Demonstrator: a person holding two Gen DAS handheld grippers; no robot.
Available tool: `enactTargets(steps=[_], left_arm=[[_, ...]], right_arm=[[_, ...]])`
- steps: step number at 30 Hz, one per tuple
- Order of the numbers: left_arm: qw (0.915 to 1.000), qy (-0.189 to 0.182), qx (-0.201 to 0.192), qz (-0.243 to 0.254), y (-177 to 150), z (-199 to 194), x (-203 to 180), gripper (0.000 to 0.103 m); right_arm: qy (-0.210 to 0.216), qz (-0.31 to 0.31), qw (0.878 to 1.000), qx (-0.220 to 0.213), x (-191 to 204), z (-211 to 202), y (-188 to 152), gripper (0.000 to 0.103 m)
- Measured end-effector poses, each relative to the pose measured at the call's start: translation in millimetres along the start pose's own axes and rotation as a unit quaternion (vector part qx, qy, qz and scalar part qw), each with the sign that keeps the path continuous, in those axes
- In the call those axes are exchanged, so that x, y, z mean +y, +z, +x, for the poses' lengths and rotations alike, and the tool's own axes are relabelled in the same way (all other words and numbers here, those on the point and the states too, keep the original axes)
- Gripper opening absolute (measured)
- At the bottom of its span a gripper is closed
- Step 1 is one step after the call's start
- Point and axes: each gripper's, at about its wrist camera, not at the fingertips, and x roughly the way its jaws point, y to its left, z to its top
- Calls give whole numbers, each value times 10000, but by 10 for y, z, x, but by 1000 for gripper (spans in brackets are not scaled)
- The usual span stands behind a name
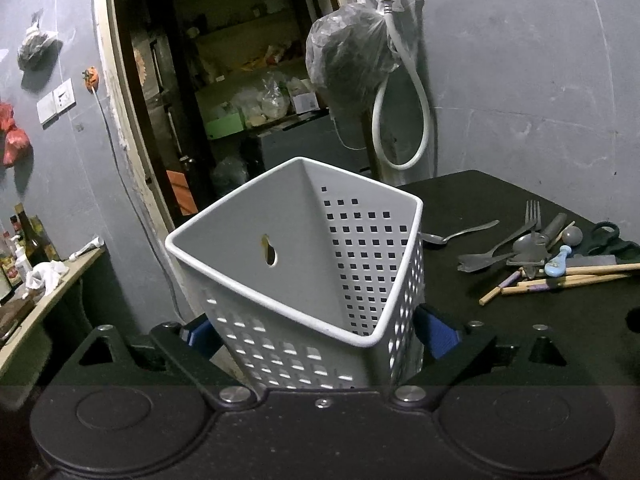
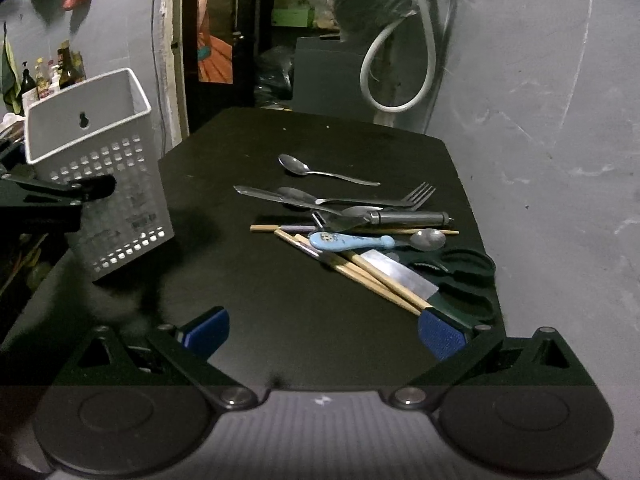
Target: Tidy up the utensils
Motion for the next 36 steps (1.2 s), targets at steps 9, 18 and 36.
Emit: enactTargets(steps=[9, 18, 36], left_arm=[[9993, -168, 11, 332, 26, -42, -43, 92], [9978, -547, 88, 352, 13, 17, 111, 91], [9958, -794, -21, 464, -9, 70, 196, 90]], right_arm=[[-459, -632, 9959, -456, 111, 404, 82, 103], [-616, -1648, 9792, -1011, 498, 871, 370, 96], [-502, -2877, 9500, -1106, 1031, 1415, 489, 37]])
